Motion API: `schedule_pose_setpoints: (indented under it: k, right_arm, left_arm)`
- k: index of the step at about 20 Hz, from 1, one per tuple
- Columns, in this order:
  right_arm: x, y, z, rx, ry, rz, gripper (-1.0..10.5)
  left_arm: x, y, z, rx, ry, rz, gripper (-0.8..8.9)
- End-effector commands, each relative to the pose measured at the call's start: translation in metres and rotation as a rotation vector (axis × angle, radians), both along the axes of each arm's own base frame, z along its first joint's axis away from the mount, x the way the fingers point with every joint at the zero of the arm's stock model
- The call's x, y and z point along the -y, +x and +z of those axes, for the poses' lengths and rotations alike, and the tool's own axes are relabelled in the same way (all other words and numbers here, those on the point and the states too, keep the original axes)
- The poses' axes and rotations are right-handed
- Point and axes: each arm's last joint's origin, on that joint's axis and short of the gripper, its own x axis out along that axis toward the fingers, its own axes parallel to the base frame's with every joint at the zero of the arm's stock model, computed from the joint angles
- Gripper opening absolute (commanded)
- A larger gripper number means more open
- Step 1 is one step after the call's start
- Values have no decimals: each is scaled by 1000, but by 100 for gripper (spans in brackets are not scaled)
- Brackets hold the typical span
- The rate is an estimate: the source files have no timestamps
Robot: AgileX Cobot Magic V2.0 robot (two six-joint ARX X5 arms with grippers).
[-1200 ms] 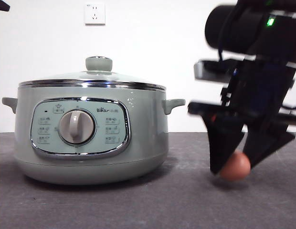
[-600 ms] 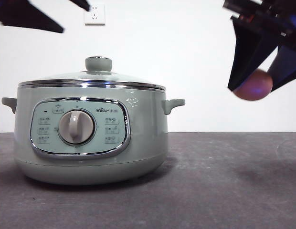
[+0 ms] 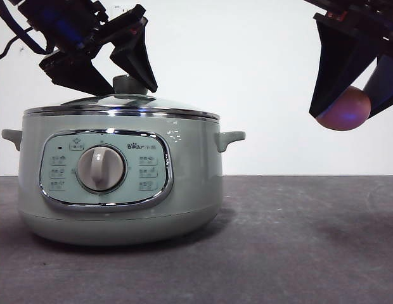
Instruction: Pick up the egg,open the lid,put the egg in the pot,close the lid
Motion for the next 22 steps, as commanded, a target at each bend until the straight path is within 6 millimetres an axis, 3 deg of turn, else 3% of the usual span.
schedule_pose_setpoints:
  k: [1,5,10,14,18,22]
  right_arm:
    - [0,1,2,6,13,-17,-12]
    - [0,1,2,6,13,-17,-12]
    - [-1,2,3,14,31,-28,-12]
    - [-4,5,8,60,78,-22,-12]
    - [-8,8,34,124,148,0,-12]
    - [-18,15,71,197,292,94,-12]
  left_arm:
    - [2,1,-3,8,15,-16,366]
    - [2,2,-2,23,20,-24,-4]
    - [3,2,0,49,24,-33,-9]
    - [-3,-7,20,131,-18,-30,-9]
    - [-18,-34,59,268,-75,-1,-9]
    - [-44,-77,98,424,-127,78,-9]
